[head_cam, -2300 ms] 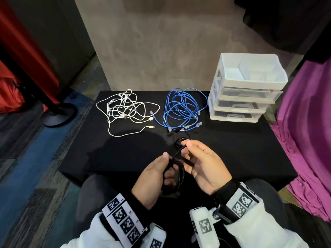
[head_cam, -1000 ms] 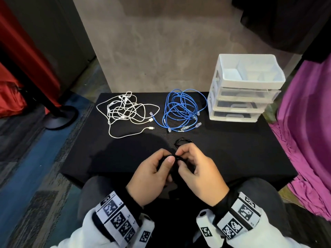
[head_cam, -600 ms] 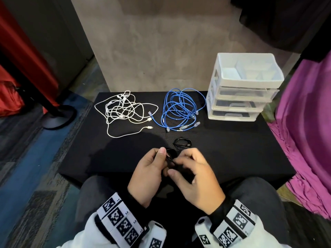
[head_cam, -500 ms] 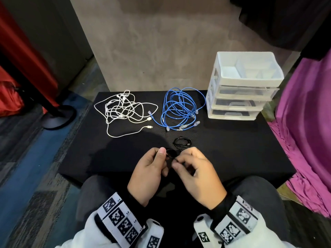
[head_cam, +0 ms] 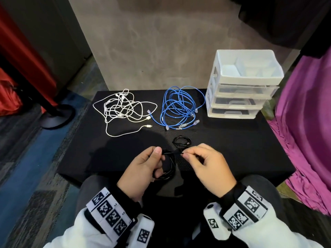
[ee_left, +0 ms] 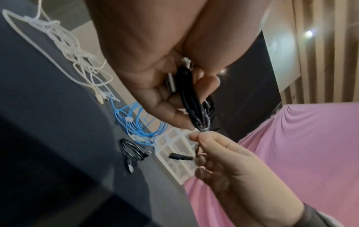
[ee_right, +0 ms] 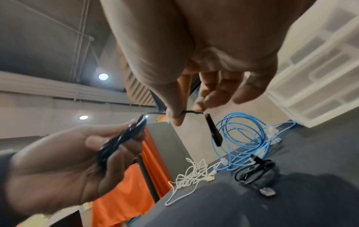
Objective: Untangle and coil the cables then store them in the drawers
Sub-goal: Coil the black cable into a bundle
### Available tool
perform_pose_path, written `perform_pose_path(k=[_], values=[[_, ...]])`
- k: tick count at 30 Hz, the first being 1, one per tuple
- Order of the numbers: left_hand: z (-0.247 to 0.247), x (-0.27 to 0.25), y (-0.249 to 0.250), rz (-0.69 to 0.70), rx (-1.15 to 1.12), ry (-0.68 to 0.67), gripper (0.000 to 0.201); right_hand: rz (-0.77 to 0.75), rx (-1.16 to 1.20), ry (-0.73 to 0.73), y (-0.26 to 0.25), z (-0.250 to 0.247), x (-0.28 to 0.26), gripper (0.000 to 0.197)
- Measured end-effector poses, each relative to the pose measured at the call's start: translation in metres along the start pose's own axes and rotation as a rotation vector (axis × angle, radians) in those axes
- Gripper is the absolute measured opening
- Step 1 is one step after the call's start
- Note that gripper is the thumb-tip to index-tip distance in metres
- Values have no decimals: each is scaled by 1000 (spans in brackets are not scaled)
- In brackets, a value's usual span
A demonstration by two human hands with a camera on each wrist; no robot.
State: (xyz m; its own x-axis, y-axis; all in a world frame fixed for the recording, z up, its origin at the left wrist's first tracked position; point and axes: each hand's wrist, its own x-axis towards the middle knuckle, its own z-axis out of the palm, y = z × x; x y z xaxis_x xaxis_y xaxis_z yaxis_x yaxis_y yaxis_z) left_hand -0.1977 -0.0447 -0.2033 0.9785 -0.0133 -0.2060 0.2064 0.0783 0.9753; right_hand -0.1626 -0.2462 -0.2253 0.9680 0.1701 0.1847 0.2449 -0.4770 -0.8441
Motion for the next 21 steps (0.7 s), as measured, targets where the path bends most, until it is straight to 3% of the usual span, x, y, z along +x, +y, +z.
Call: perform_pose_path(k=[2, 4, 6, 11, 18, 21], values=[[8, 0, -2, -1, -44, 18, 31, 146, 282, -4, -8, 9, -5, 15], [15, 0, -3, 28, -48, 60, 31, 292, 721, -84, -22, 15, -10, 15], [21, 0, -3, 65, -42, 88, 32, 347, 999, -123, -33, 20, -15, 20], [28, 1, -8, 145, 26, 87, 31, 418, 1039, -55, -38, 23, -13, 17], [20, 10, -15, 151, 53, 37, 29, 559, 1211, -244, -36, 12, -9, 17], [19, 9, -13, 142, 19, 37, 20, 519, 1193, -280, -31, 13, -12, 36]])
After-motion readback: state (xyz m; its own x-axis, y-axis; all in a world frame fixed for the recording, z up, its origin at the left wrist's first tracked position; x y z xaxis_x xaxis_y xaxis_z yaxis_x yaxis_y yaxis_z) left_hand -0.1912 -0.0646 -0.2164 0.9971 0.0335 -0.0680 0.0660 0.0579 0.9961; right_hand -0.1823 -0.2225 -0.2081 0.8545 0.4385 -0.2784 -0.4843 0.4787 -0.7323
